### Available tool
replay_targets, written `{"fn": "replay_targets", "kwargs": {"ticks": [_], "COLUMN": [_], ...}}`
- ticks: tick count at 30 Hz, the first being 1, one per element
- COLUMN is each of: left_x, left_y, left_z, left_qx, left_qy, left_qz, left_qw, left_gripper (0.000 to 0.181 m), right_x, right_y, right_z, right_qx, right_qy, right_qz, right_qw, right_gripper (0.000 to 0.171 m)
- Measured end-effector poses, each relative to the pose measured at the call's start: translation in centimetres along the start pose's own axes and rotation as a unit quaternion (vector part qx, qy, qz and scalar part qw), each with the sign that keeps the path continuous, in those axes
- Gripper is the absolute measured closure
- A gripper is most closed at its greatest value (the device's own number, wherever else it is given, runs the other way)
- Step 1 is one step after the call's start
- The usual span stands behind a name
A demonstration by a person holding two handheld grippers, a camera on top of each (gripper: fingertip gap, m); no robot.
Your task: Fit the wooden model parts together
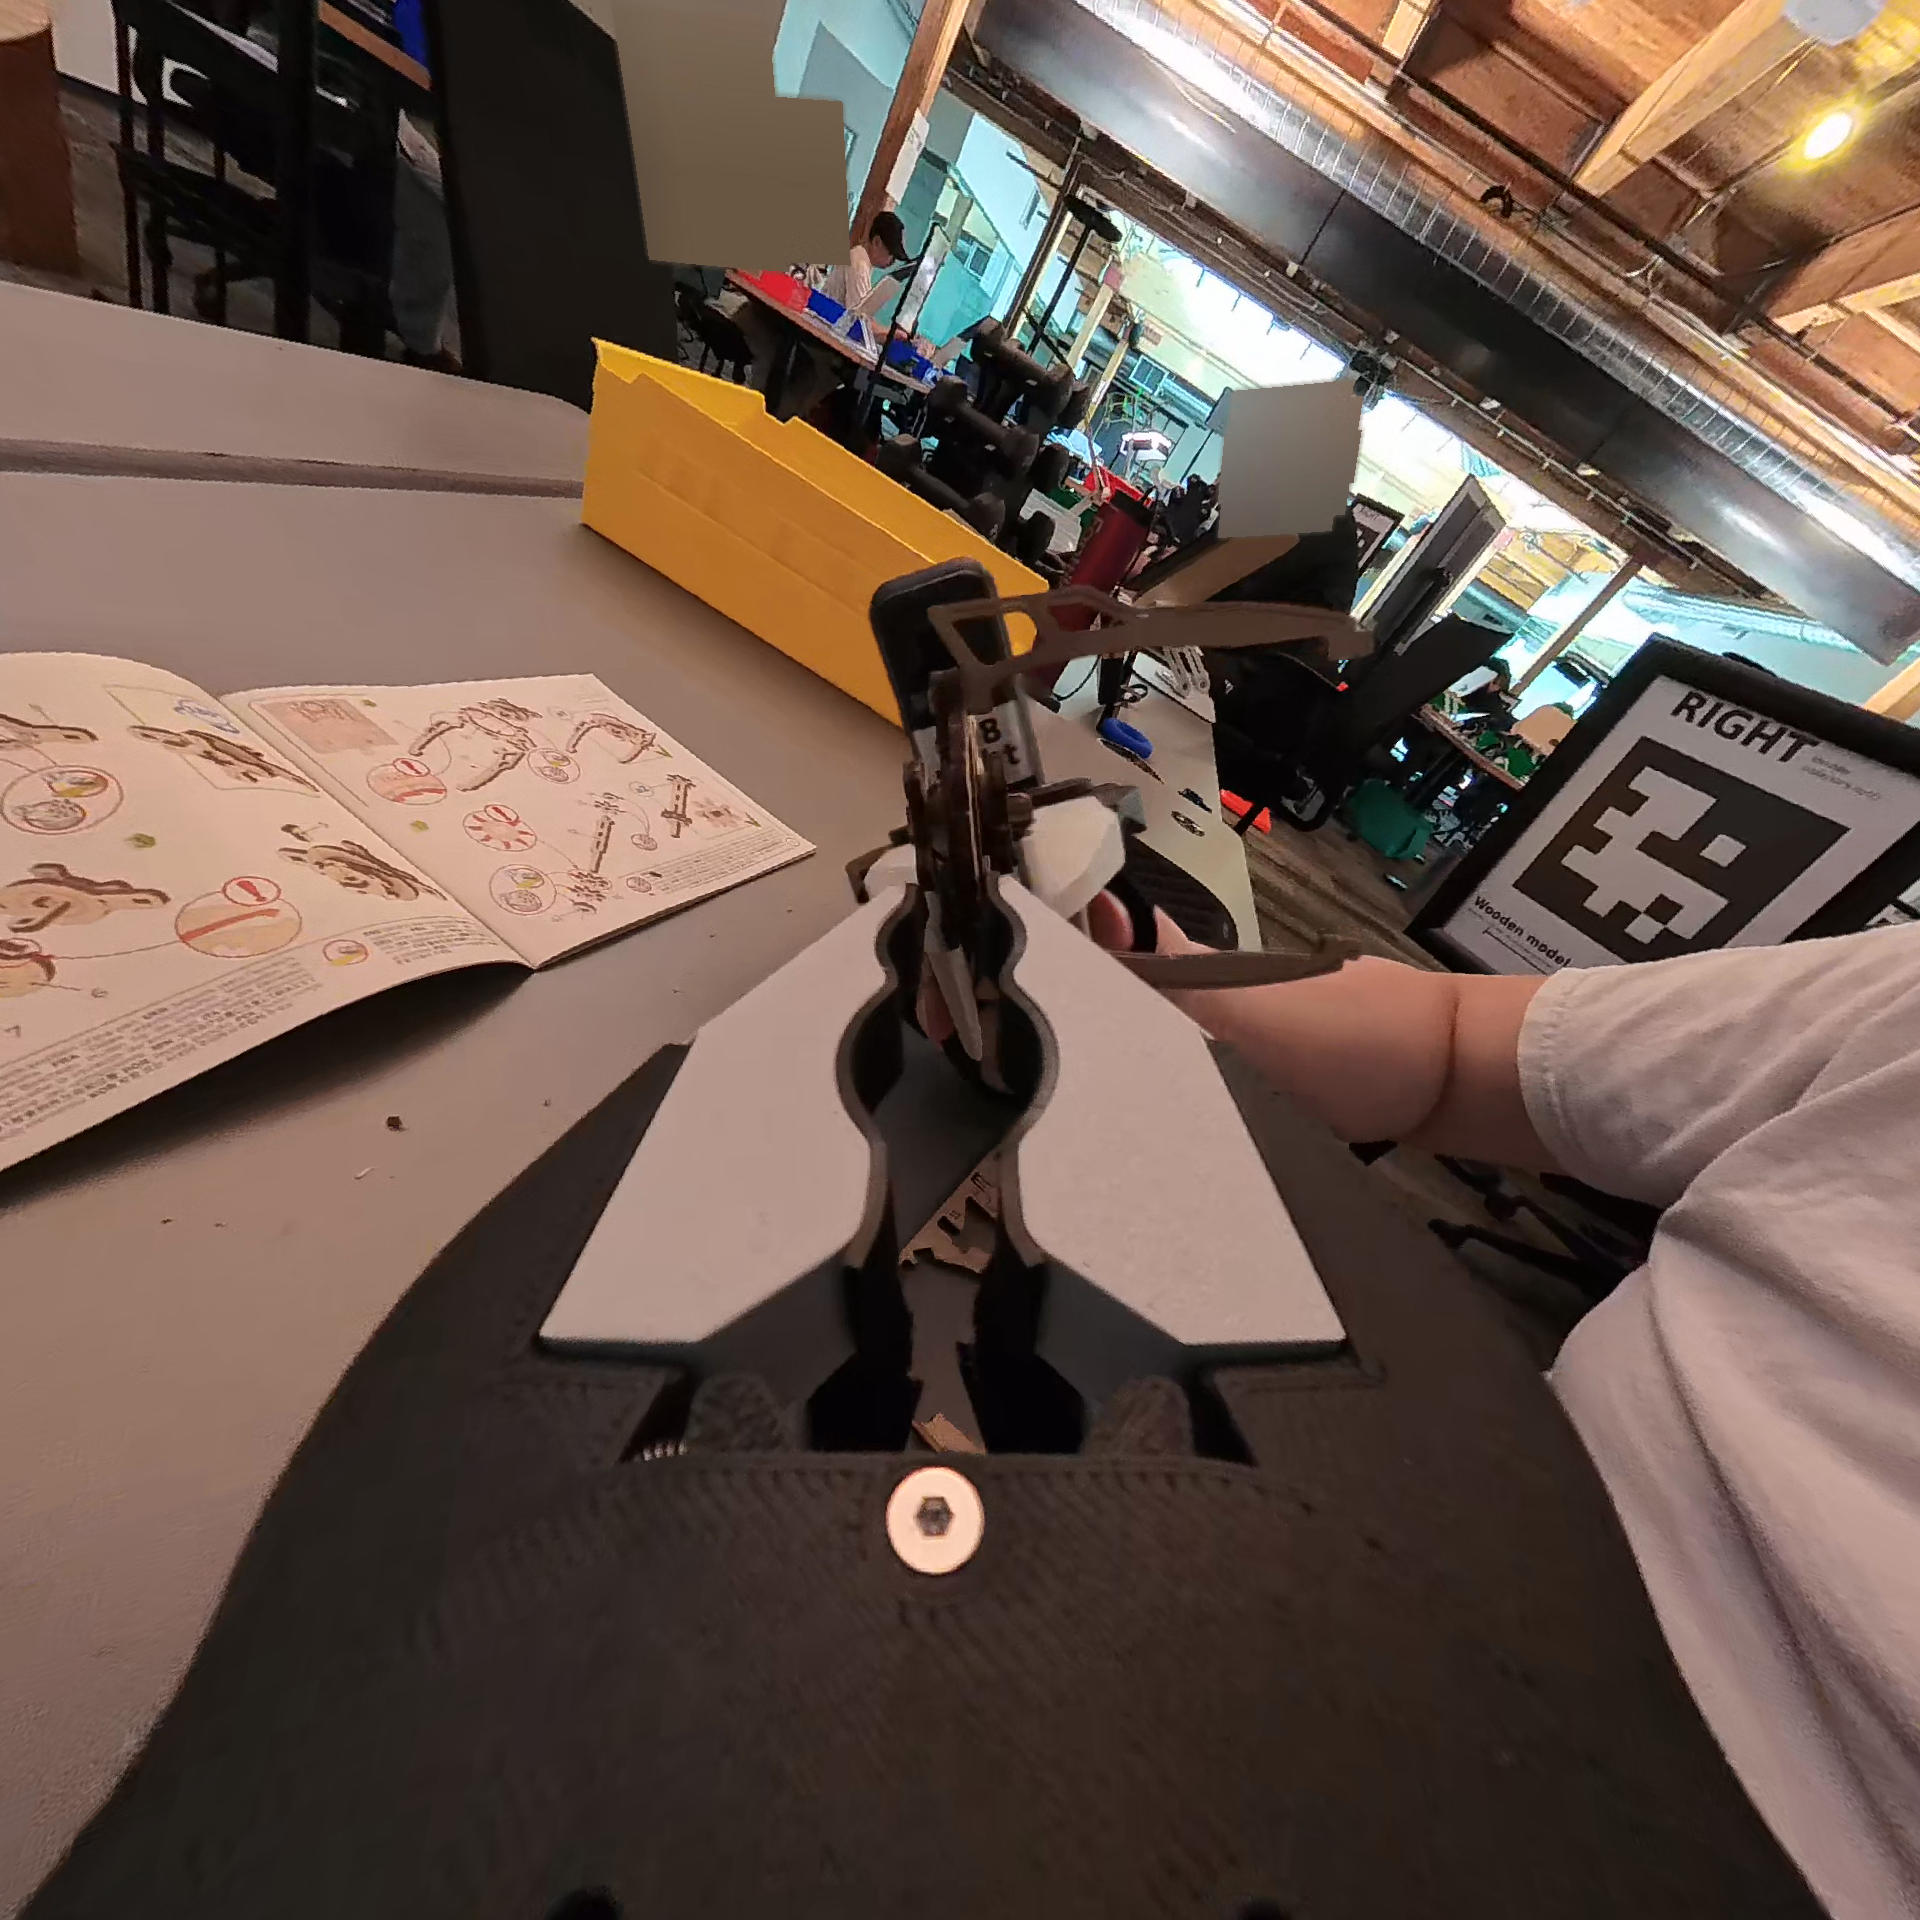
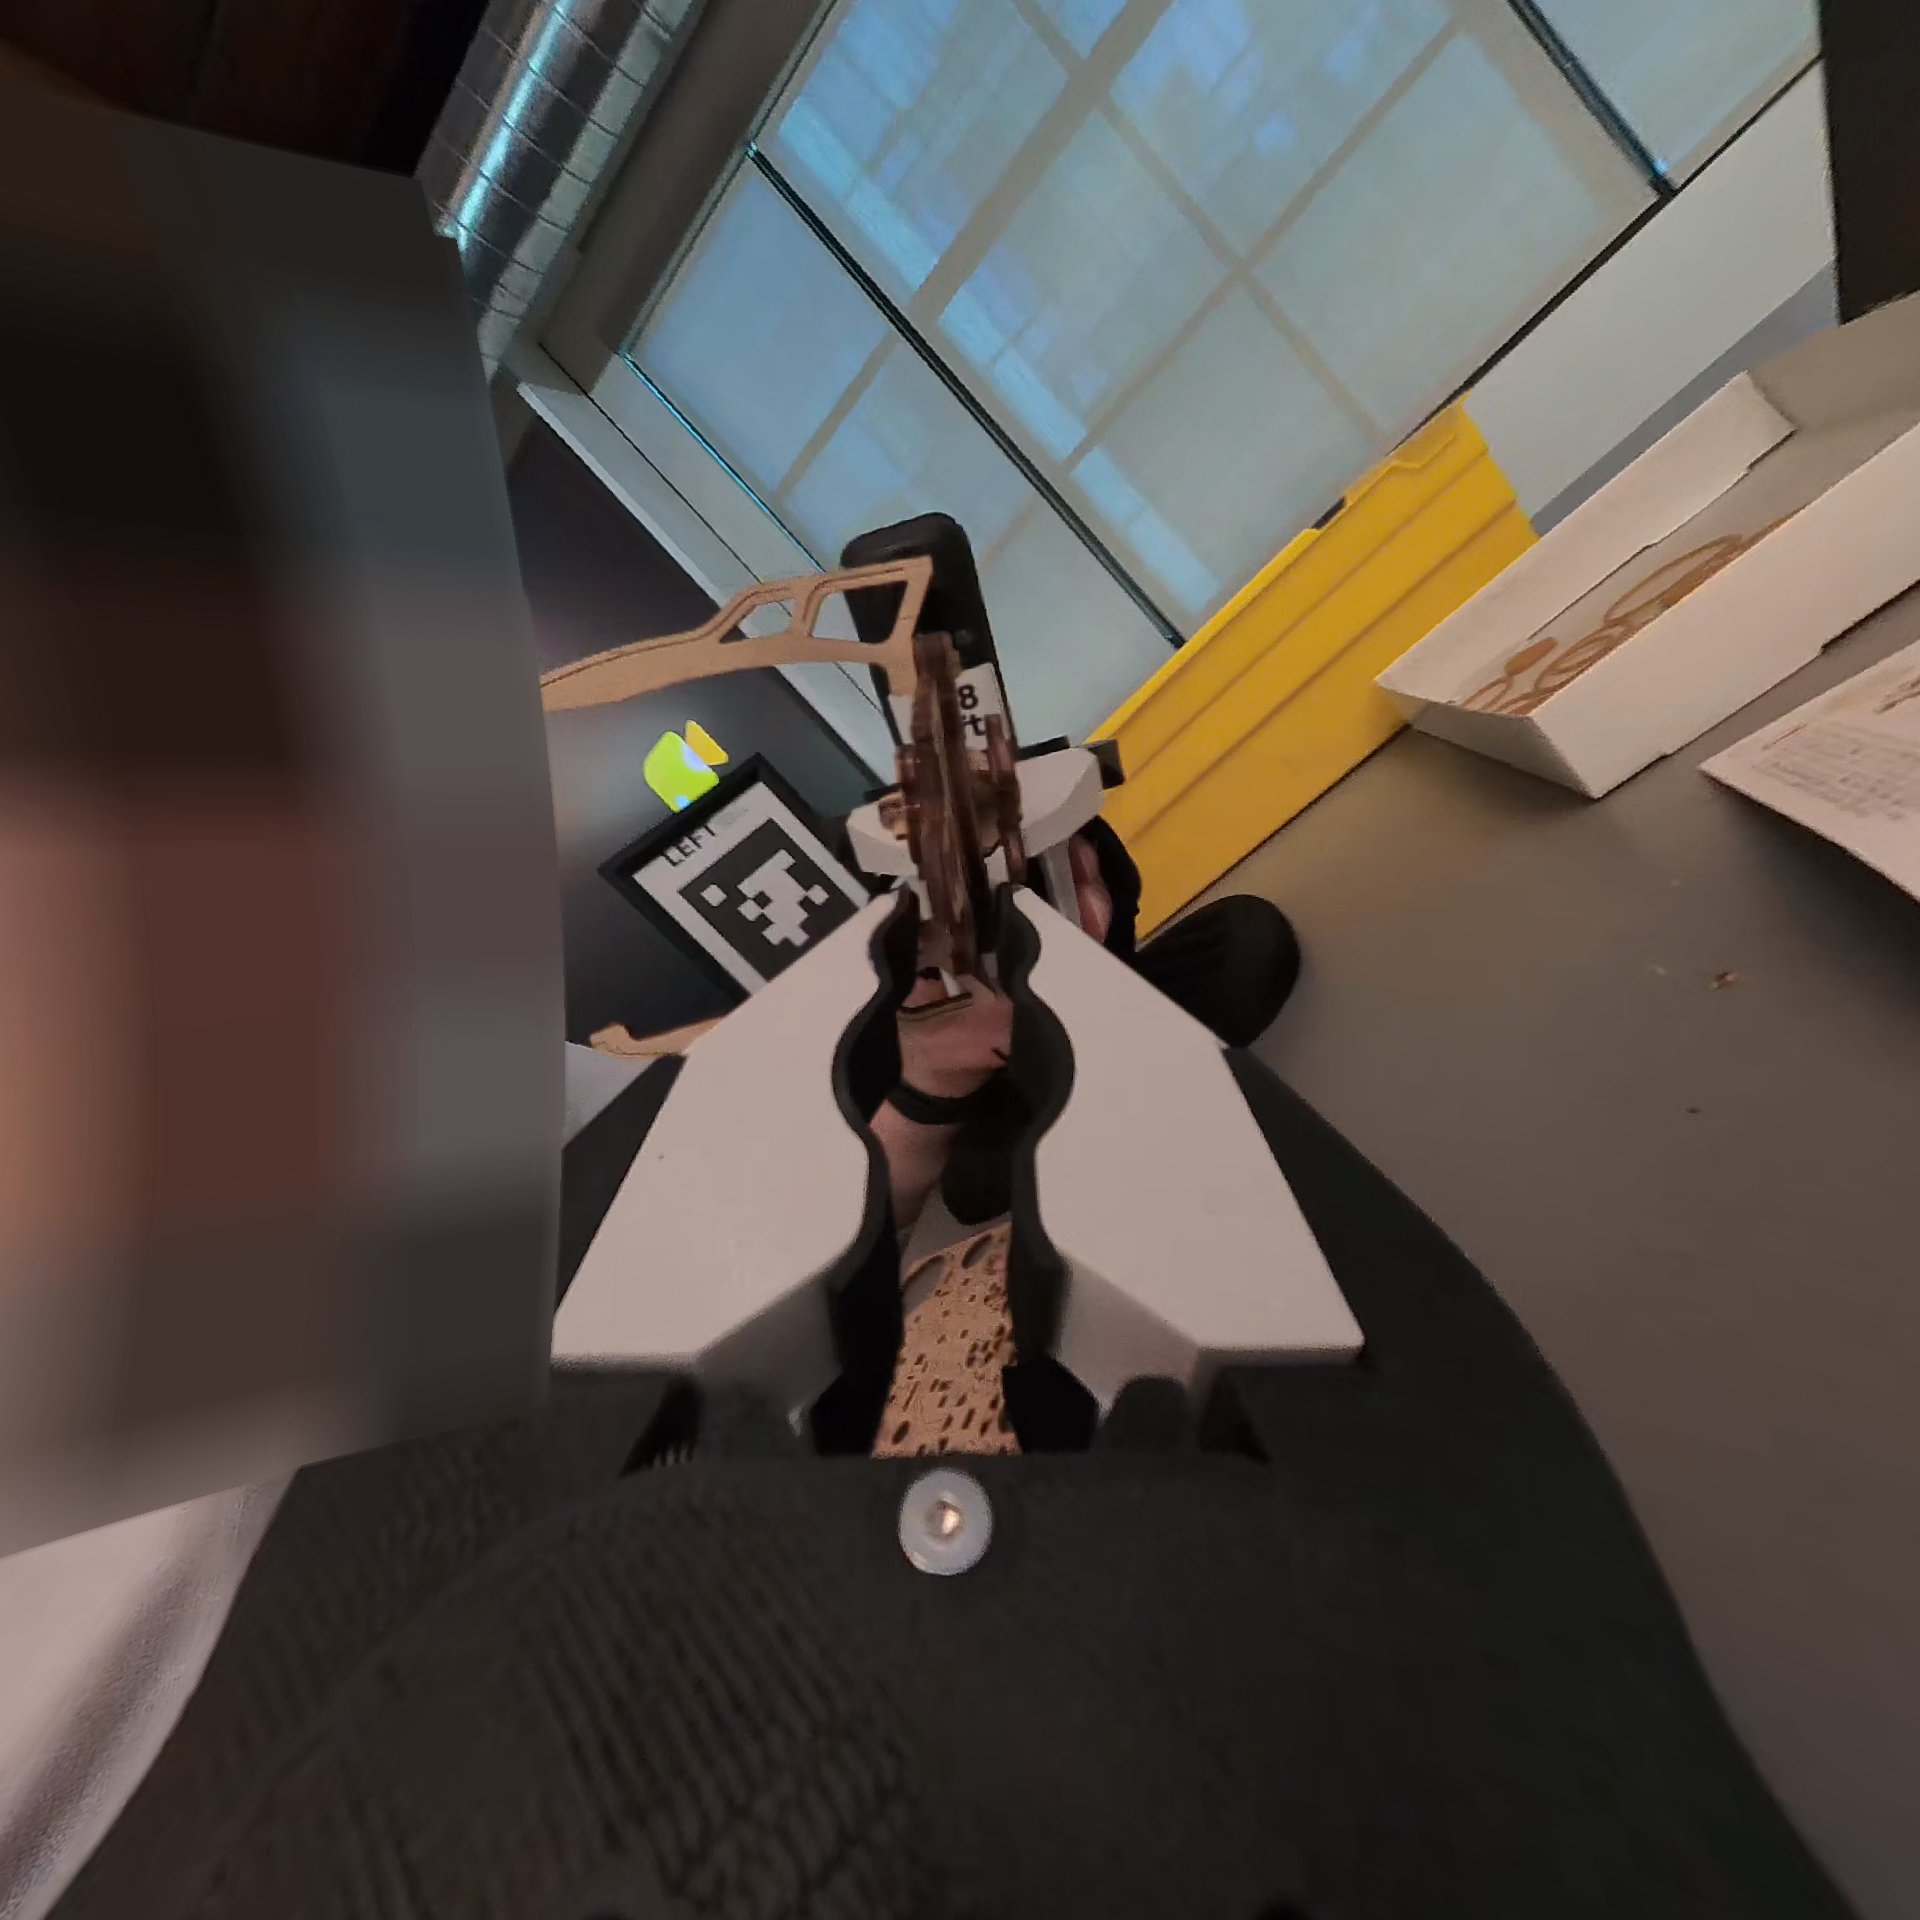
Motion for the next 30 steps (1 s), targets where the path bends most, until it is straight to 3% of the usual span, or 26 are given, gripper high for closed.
{"fn": "replay_targets", "kwargs": {"ticks": [8, 10, 17, 22, 25, 30], "left_x": [0.0, 0.1, 0.2, 0.7, 1.0, -0.1], "left_y": [0.0, 0.0, -0.1, 0.2, 0.2, -1.0], "left_z": [0.1, 0.4, 0.6, 1.0, 1.7, 3.6], "left_qx": [-0.01, -0.011, -0.041, -0.059, -0.08, -0.124], "left_qy": [-0.002, -0.018, -0.011, -0.022, -0.064, -0.145], "left_qz": [0.009, 0.01, 0.029, 0.066, 0.07, 0.023], "left_qw": [1.0, 1.0, 0.999, 0.996, 0.992, 0.981], "left_gripper": [0.172, 0.181, 0.181, 0.157, 0.132, 0.129], "right_x": [0.3, 0.3, 0.4, 0.8, 0.9, 0.1], "right_y": [-0.1, -0.2, -0.2, 0.2, 0.2, -0.5], "right_z": [-1.1, -1.4, -2.1, -3.4, -4.6, -6.1], "right_qx": [-0.033, -0.057, -0.055, -0.081, -0.092, -0.084], "right_qy": [0.103, 0.139, 0.159, 0.257, 0.321, 0.396], "right_qz": [-0.029, -0.045, -0.039, -0.041, -0.046, -0.076], "right_qw": [0.994, 0.988, 0.985, 0.962, 0.942, 0.911], "right_gripper": [0.158, 0.155, 0.16, 0.159, 0.159, 0.159]}}
Point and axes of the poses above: each gripper's, where its closed fingertips meet, y back along the fingers, x out of its top, z = x × y across the jaws, the point moved 9 cm from there along y, back along the fingers
